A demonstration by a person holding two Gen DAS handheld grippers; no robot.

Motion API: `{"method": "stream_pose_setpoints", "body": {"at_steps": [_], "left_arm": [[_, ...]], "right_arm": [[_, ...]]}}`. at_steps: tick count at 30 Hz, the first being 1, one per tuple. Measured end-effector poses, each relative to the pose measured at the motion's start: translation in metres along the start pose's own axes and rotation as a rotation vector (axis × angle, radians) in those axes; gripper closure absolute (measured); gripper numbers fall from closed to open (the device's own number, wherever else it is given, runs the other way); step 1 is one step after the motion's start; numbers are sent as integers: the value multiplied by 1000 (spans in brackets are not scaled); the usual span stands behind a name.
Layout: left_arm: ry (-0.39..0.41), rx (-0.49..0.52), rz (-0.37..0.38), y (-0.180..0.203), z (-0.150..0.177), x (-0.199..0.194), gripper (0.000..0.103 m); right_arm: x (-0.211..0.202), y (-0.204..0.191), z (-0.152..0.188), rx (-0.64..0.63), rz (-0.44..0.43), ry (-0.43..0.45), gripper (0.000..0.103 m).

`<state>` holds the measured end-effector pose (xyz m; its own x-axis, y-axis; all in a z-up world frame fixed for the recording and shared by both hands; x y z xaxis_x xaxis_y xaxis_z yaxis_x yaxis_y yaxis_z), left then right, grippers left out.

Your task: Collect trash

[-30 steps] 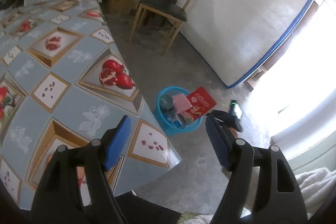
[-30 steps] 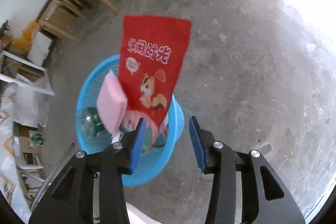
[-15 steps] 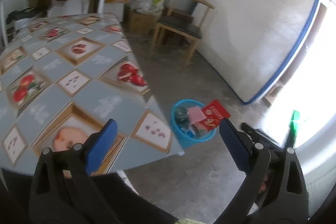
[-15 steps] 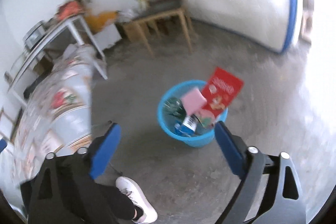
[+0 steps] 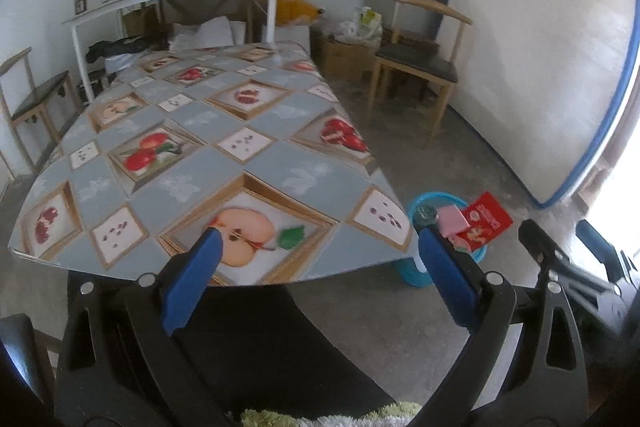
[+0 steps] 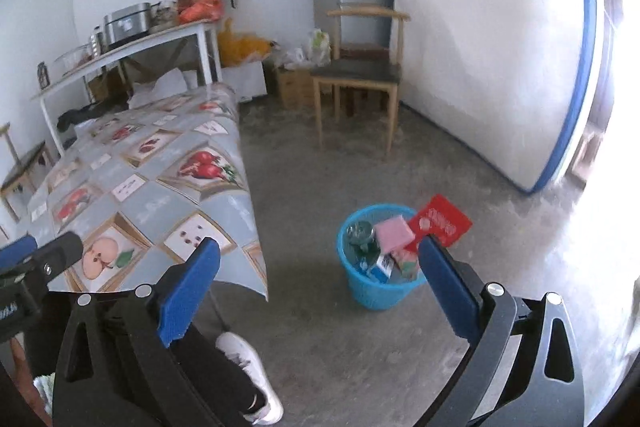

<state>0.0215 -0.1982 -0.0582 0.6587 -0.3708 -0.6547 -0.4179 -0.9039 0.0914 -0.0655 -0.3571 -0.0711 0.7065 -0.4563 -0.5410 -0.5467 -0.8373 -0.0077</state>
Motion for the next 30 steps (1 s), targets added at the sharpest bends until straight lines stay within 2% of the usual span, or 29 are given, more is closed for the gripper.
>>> {"method": "stream_pose_setpoints", "body": {"at_steps": [4,10,19,30], "left_arm": [[19,-33,-59,-8,-5,-5,9],[-64,-77,4,-8,16,1,9],[-152,11,46,18,37,10,9],[-145,20,-8,15,34,9,9]], "right_arm": [[-11,-12,-4,-42,6,10,6],[-17,-6,14,-37,51,-72,6],[-19,17,40,-12,133,-142,6],[-11,22,52,-4,132,-189,6]]}}
Point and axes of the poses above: each gripper's, at about its wrist camera, not at the fingertips, and x roughly the way its jaws point, y to its right, z to its underside, the point moved 8 cm from there along x, roughly the way its jaws point
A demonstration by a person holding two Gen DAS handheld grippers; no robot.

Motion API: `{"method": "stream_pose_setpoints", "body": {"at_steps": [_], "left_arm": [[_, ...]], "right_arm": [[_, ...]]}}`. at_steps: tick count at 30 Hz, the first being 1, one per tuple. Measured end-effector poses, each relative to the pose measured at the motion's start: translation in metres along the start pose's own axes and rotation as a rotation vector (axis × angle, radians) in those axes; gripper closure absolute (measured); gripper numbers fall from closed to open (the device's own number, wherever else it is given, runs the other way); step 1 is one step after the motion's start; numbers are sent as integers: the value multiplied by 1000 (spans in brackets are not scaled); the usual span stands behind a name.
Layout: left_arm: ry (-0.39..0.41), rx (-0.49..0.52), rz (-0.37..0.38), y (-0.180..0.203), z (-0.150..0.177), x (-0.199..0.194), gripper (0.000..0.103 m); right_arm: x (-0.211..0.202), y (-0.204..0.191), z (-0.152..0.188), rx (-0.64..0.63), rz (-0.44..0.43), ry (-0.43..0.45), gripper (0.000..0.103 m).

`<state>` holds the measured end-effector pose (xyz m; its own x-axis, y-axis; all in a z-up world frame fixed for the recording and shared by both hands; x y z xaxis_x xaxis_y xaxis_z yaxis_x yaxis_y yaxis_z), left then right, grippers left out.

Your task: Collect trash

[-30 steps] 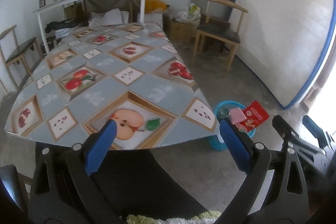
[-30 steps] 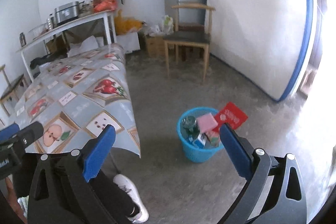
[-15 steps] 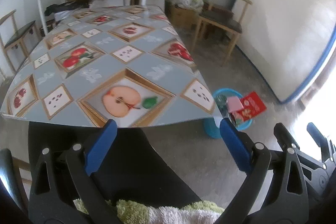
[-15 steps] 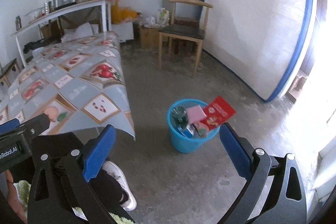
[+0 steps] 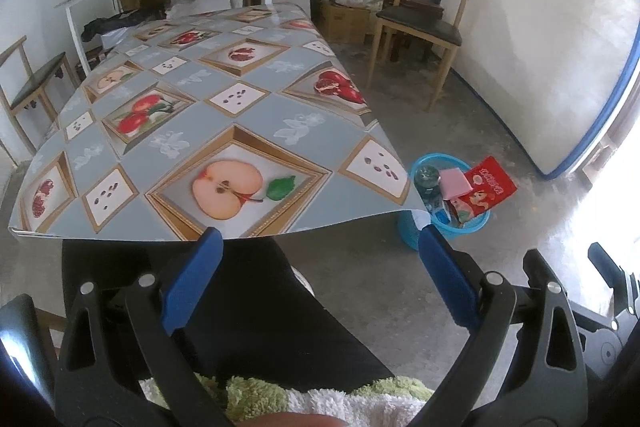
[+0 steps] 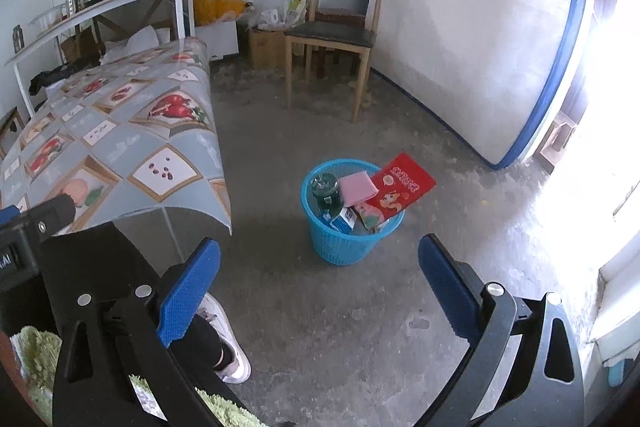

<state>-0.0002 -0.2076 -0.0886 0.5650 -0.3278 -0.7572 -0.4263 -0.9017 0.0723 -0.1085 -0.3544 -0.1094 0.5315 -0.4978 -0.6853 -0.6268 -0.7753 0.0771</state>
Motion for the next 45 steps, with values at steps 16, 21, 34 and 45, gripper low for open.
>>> {"method": "stream_pose_setpoints", "body": {"at_steps": [16,21,34,45], "left_arm": [[14,-22,-77,-17,-3,-7,9],[18,-27,-82,-19,-4,-7,9],[-6,-24,-85,-18,0,-3,9],[-7,-22,-87,-18,0,-3,9]], "right_arm": [[4,4,2,13,5,-13,6],[3,3,2,11,4,-12,7],[4,2,1,9,4,-14,6],[3,2,1,10,4,-12,6]]}}
Point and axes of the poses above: each gripper's, at about its wrist camera, not at the fingertips, and x roughly the way its jaws point, y to its right, z to its underside, the point moved 8 cm from there along x, roughly the way its jaws point
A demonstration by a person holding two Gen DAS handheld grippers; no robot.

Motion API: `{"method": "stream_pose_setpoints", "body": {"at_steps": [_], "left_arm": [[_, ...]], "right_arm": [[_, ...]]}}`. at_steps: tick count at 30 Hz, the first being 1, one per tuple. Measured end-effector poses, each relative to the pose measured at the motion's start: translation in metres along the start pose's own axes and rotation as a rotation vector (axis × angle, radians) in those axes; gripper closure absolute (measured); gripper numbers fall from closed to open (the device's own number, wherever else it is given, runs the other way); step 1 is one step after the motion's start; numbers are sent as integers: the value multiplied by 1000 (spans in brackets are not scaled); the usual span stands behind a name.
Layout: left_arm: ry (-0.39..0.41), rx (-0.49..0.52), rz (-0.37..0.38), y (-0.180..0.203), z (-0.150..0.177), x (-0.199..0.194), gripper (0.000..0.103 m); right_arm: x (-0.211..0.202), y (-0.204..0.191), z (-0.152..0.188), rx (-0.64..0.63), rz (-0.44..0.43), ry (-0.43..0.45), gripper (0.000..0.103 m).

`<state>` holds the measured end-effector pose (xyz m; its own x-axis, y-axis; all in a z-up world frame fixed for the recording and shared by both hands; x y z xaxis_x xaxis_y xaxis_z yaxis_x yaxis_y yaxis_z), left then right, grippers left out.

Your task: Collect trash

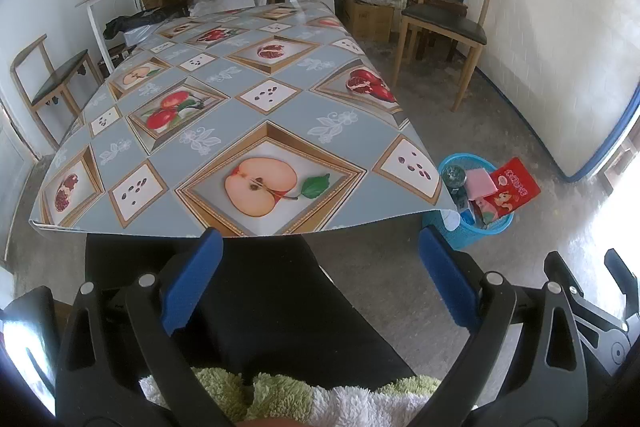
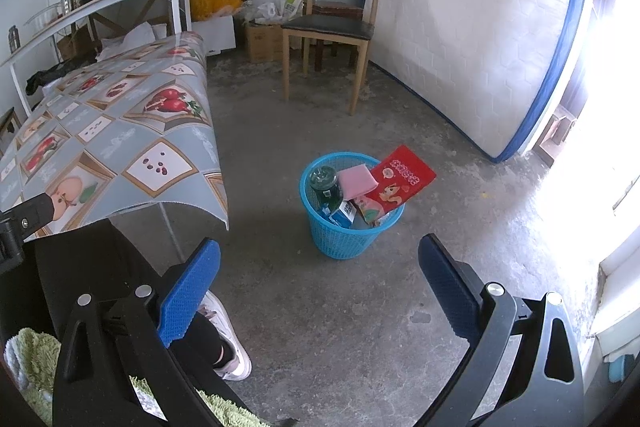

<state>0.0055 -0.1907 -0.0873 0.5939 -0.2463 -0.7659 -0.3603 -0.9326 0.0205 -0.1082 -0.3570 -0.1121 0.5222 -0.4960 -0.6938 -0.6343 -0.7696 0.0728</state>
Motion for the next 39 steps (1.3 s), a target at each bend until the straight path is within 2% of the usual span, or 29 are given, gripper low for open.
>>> {"method": "stream_pose_setpoints", "body": {"at_steps": [39], "left_arm": [[-15,7,5,-3,1,3,9]], "right_arm": [[1,4,-4,-7,6,5,7]]}}
Point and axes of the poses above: each gripper's, at about its wrist camera, not at the fingertips, and x roughly the way its jaws point, y to its right, z to its underside, the point moved 8 cm from there along x, roughly the way its jaws point
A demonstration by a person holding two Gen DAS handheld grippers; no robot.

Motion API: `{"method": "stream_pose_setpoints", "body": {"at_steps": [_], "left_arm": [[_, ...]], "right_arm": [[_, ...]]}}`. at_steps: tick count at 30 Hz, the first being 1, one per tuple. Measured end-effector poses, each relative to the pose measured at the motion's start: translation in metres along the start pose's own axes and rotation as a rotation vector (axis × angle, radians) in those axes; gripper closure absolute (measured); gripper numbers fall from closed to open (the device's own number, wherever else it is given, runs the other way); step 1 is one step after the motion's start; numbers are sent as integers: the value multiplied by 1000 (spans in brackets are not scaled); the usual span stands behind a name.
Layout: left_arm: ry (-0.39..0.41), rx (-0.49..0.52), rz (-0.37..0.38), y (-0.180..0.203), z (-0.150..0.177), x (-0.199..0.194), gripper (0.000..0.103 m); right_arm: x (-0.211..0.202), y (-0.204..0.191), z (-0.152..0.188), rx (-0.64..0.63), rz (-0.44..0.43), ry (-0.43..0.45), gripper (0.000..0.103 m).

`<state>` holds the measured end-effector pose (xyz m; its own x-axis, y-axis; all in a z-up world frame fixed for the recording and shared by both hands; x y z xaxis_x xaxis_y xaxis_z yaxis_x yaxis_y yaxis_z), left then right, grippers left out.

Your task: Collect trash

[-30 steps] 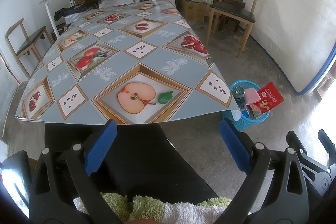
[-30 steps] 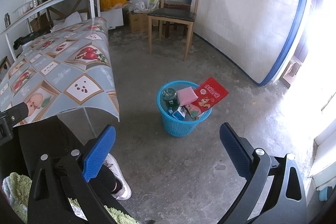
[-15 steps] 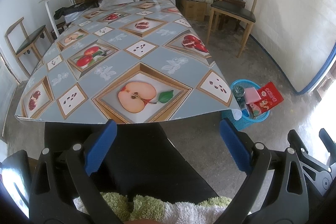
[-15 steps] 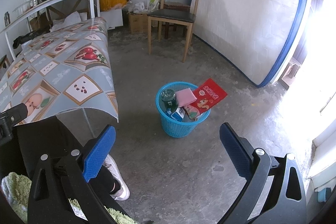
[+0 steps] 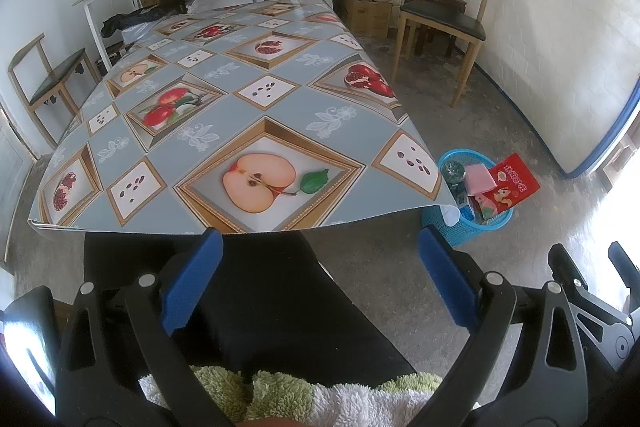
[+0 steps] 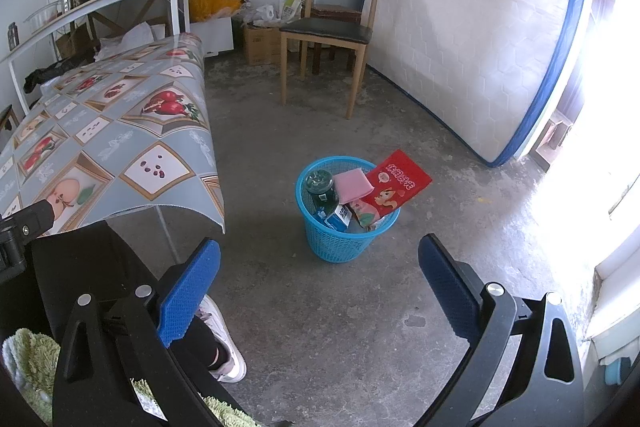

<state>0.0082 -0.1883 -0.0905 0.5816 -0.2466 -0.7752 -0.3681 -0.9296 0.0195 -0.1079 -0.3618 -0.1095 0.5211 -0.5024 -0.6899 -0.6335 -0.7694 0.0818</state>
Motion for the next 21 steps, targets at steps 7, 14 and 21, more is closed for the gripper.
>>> {"method": "stream_pose_setpoints", "body": {"at_steps": [7,14,21], "left_arm": [[0,1,0,0,0,0,9],[-1,0,-1,1,0,0,9],[0,1,-1,1,0,0,9]], "right_arm": [[-1,-1,0,-2,0,1,7],[-1,-1,0,0,0,1,6],[-1,0,-1,1,1,1,7]]}}
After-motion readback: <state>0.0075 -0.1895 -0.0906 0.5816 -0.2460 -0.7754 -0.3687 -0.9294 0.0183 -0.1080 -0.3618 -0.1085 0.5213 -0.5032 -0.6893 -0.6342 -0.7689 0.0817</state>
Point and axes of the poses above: each gripper's, at about its wrist camera, not at the fingertips, and x roughly the way its jaws point, y to its right, z to its underside, the point moved 8 cm from there along x, roughly the way its jaws point
